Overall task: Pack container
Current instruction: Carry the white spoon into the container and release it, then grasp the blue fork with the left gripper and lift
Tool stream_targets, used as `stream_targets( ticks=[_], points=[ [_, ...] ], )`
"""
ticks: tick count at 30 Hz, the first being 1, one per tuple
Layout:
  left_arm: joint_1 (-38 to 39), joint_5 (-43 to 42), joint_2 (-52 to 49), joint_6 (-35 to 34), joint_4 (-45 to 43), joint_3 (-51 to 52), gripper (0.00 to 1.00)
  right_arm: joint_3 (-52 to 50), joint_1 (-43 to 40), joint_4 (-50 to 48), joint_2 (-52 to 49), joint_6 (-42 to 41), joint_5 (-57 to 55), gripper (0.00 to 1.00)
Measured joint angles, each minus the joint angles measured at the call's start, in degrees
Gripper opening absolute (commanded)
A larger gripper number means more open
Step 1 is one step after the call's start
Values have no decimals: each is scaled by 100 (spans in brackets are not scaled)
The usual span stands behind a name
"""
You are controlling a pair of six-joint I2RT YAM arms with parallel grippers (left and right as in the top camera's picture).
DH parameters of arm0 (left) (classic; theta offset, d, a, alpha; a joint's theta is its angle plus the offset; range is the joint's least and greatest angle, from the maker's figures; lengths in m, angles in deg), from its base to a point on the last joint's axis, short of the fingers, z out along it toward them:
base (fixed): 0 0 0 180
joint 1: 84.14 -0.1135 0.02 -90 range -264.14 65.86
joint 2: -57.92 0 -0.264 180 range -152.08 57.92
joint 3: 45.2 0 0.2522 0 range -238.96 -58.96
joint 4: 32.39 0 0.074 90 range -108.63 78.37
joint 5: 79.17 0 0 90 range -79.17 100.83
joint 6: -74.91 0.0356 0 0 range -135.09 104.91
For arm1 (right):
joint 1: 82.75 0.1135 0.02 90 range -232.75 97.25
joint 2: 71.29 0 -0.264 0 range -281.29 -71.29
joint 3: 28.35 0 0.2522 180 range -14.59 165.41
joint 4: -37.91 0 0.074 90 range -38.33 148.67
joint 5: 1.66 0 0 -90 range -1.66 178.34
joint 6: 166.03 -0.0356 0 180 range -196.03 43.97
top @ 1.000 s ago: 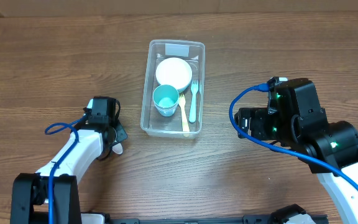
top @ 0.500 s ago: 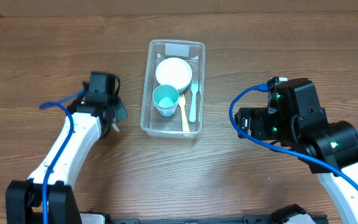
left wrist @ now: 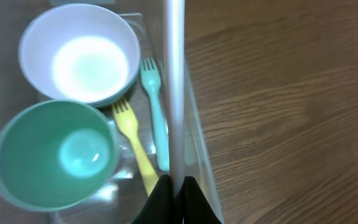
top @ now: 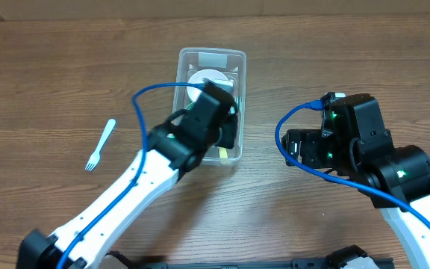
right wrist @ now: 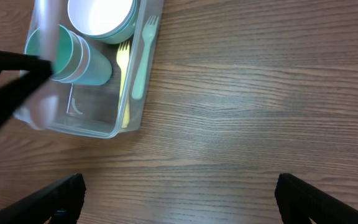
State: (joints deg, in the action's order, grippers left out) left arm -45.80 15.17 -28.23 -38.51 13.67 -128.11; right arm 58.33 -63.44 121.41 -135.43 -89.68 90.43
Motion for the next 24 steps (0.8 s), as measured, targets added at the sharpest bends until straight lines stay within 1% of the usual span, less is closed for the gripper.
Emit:
stream_targets(
  ticks=[3,4,5,6,7,8,10,12,14,17,18,19,20,21,22,24],
  points=[
    [24,-7,-466,9,-358,4,4,0,0,2,0,-2,0,100],
    [26,-9,-664,7,-553,4,7,0,0,4,0,-2,0,100],
    [26,-7,-732,7,-590,4,52,0,0,2,0,-2,2,100],
    [26,-9,-778,7,-636,4,86,0,0,0,0,-2,2,100],
    [26,-7,-807,20,-649,4,89,0,0,0,0,-2,0,100],
    [26,-7,-807,31,-660,4,89,0,0,0,0,-4,2,100],
    [26,-9,-804,26,-640,-4,86,0,2,-2,0,0,0,100],
    [26,-7,-752,76,-380,-186,83,0,0,2,0,-2,0,100],
    [26,149,-341,181,205,-636,83,0,2,-2,0,-2,2,100],
    [15,1224,859,260,1325,-1091,85,0,0,0,0,-2,2,100],
    [-61,1600,1290,238,1880,-1165,86,0,2,4,0,0,4,100],
    [-227,1899,1733,197,2387,-1167,86,0,0,2,0,-2,0,100],
    [-422,2090,1993,81,2658,-1158,86,0,0,2,0,0,0,100],
    [-883,2341,2365,-4,3014,-1060,86,0,0,2,0,-2,0,100],
    [-1182,2387,2531,-63,3101,-901,86,0,2,4,0,-2,0,100],
    [-2144,2389,3047,-221,3178,7,86,0,0,4,0,0,0,100]
  ],
)
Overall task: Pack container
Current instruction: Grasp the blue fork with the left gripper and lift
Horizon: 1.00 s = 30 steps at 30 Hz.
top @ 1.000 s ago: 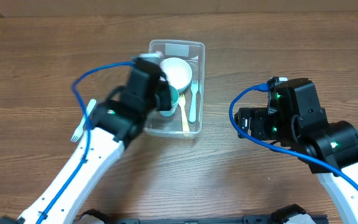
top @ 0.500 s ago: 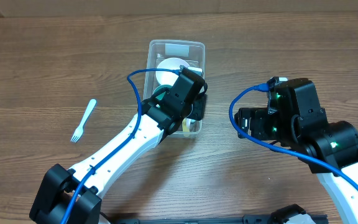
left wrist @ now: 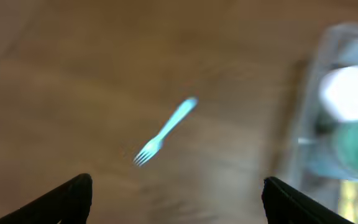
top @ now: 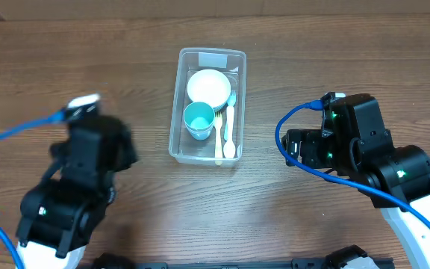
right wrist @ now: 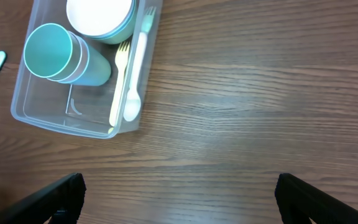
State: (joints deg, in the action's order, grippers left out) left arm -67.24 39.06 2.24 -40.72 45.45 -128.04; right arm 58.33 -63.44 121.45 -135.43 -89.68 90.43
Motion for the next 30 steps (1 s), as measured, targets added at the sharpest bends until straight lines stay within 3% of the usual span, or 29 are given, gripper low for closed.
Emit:
stream_targets(
  ticks=[5,8,14,20,30],
  points=[
    [-1187,-680,-39,-503,-1158,2155,87,0,0,-4,0,0,0,100],
    [-1447,-872,-494,-603,-2070,2726,86,0,2,-2,0,-2,0,100],
    [-1980,-1185,-1897,109,-3591,2835,89,0,0,-2,0,-2,2,100],
    [-2865,-1742,-2343,1036,-4000,2835,87,0,0,-2,0,-4,0,100],
    [-3130,-2229,-3373,1888,-4798,2837,82,0,0,-2,0,-2,0,100]
  ],
)
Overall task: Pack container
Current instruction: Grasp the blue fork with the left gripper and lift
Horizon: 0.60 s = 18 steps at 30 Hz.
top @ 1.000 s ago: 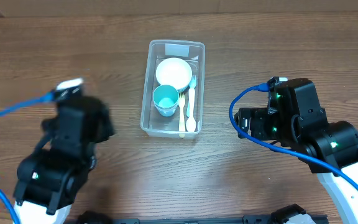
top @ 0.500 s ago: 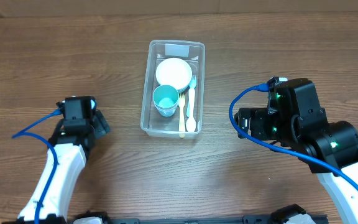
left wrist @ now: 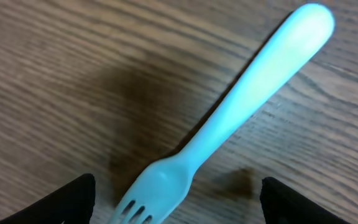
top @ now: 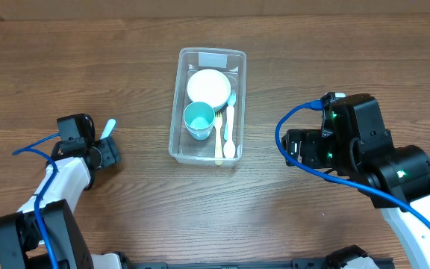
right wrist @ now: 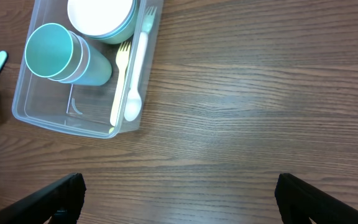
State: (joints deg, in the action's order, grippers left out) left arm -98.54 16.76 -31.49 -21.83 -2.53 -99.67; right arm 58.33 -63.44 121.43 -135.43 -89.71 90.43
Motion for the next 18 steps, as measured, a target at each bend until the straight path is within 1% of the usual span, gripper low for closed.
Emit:
stream_targets(
  ticks=[4,8,9,12,13,17,18],
  points=[
    [0,-129,-9,328,-236,0,74,0,2,0,0,0,0,100],
    [0,-378,-295,518,-286,0,67,0,0,0,0,-2,0,100],
    [0,-415,-326,549,-326,-4,61,0,0,-2,0,0,2,100],
    [0,-529,-363,575,-376,-9,35,0,0,0,0,0,0,100],
    [0,-529,-374,588,-382,-15,30,0,0,-2,0,-2,0,100],
    [0,-577,-378,625,-391,-15,15,0,0,-2,0,-2,0,100],
    [0,-581,-378,632,-391,-15,7,0,2,0,0,0,0,100]
  ],
)
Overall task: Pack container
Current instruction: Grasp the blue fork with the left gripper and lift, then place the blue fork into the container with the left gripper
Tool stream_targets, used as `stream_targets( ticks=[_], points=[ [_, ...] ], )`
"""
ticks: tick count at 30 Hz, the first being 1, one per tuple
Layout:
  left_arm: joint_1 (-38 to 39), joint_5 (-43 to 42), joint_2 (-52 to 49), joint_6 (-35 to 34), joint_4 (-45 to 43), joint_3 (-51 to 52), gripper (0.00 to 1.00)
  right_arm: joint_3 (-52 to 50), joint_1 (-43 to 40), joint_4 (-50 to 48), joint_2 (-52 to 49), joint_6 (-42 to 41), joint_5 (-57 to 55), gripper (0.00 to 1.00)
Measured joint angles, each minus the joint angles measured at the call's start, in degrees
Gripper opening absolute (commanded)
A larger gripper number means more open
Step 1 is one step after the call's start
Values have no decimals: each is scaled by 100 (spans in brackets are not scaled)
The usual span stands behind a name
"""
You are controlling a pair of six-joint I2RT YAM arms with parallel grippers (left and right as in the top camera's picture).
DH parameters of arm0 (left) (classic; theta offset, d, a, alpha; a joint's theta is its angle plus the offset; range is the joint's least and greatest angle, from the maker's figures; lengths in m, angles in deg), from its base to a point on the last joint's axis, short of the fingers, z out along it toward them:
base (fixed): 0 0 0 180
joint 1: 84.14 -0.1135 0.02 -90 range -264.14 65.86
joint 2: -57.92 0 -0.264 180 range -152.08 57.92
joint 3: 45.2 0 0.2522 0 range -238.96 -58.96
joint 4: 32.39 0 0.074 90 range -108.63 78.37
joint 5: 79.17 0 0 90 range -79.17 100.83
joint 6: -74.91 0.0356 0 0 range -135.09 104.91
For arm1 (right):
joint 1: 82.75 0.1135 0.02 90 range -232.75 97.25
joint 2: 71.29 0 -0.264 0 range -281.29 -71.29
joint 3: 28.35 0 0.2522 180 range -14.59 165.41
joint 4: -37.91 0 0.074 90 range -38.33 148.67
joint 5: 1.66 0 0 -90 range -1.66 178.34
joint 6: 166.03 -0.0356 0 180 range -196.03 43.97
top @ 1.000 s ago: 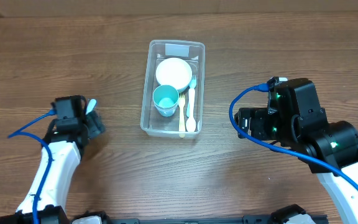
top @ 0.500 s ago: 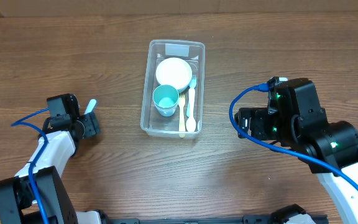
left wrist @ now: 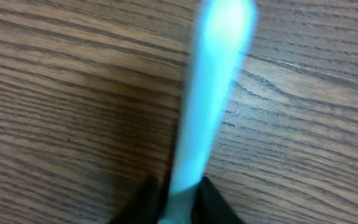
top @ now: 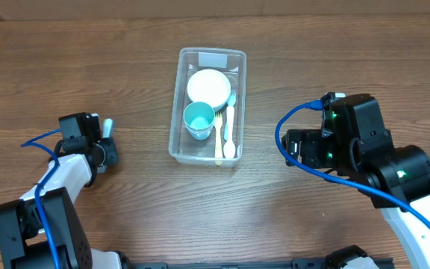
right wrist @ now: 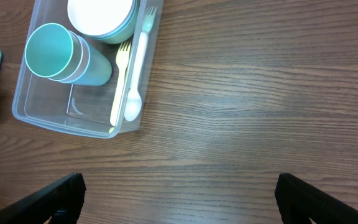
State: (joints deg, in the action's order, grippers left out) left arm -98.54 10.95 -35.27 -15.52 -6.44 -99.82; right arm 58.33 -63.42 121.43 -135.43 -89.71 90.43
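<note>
The clear plastic container (top: 176, 146) stands mid-table, holding a white bowl (top: 207, 86), a teal cup (top: 198, 118), a yellow fork, a teal fork and a white spoon (top: 229, 128). At the left, my left gripper (top: 101, 149) is shut on the light blue fork (left wrist: 211, 93), whose handle runs up from between the black fingers (left wrist: 211, 198) in the left wrist view; its tines are hidden. My right gripper (right wrist: 179, 202) hangs open over bare wood to the right of the container (right wrist: 73, 115), nothing between its fingers.
Brown wooden table (top: 312, 67) all around. Blue cables loop off both arms. The right arm's black body (top: 349, 142) sits to the right of the container. The left arm (top: 58, 187) lies along the near left edge.
My left gripper was open around the light blue fork lying on the table; now it is shut on it, with the handle pointing straight up in the wrist view. The right arm has not moved.
My left gripper was at the container, shut on the white spoon. Then the spoon lay in the container and the arm was at the left, open, the blue fork in view. Then it stood open over the fork, and now it grips it.
</note>
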Motion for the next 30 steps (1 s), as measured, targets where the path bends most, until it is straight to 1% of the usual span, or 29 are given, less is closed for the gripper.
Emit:
stream_targets(
  ticks=[1,6,10,15,18,19,21,24,26,28,30],
  points=[
    [0,-13,0,-24,0,0,4,0,0,-2,0,-2,2,100],
    [-26,-136,0,-87,2,-24,4,0,-2,-2,0,0,2,100],
    [-39,-407,0,-138,31,-33,4,0,-2,0,0,0,0,100],
    [-33,-732,149,-273,450,-87,4,0,-2,-4,0,0,0,100],
    [-33,-776,492,-385,555,-90,4,0,-2,0,0,-2,2,100],
    [-33,-807,909,-415,579,-103,4,0,-2,0,0,0,0,100],
    [-33,-872,1357,-503,584,-131,4,0,0,-4,0,0,0,100],
    [37,-1357,2037,-684,612,-234,4,0,-2,-2,0,0,0,100],
    [317,-1567,2295,-789,610,-455,4,0,-2,2,0,0,2,100],
    [1021,-1733,2435,-892,581,-846,4,0,0,2,0,-2,0,100],
    [1950,-1803,2428,-1062,291,-1217,4,0,-2,-2,0,-2,2,100]
  ],
)
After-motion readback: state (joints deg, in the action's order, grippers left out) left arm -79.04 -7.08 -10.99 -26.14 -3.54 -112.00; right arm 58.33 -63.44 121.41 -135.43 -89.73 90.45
